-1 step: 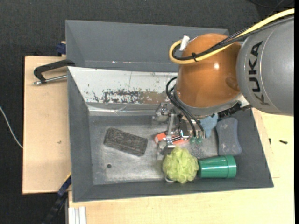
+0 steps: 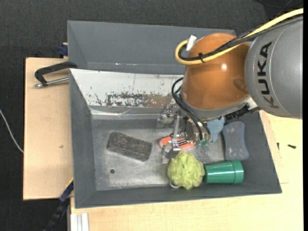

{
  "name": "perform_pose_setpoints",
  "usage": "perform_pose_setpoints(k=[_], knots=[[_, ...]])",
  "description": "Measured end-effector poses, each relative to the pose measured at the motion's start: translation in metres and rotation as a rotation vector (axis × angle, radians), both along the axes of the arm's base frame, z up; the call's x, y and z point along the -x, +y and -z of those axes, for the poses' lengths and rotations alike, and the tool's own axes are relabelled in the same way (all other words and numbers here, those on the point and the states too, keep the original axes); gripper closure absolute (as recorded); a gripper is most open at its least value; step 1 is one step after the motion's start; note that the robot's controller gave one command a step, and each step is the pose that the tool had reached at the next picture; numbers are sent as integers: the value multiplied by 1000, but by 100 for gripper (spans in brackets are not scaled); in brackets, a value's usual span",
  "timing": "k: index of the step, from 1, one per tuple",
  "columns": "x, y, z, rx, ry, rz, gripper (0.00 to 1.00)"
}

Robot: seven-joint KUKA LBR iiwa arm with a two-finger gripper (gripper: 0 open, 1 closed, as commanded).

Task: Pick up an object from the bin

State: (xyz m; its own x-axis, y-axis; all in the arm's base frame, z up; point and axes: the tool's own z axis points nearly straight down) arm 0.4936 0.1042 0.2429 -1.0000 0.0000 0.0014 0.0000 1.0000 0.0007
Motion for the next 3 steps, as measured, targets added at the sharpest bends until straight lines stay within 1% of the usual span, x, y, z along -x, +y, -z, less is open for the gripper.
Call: perform_pose_setpoints(k=[1, 2, 3], knots=[[-23, 25, 75, -2, -6, 46, 0], [-51, 60, 82, -2, -6, 0, 0], [-63, 49, 118, -1, -1, 274, 0]])
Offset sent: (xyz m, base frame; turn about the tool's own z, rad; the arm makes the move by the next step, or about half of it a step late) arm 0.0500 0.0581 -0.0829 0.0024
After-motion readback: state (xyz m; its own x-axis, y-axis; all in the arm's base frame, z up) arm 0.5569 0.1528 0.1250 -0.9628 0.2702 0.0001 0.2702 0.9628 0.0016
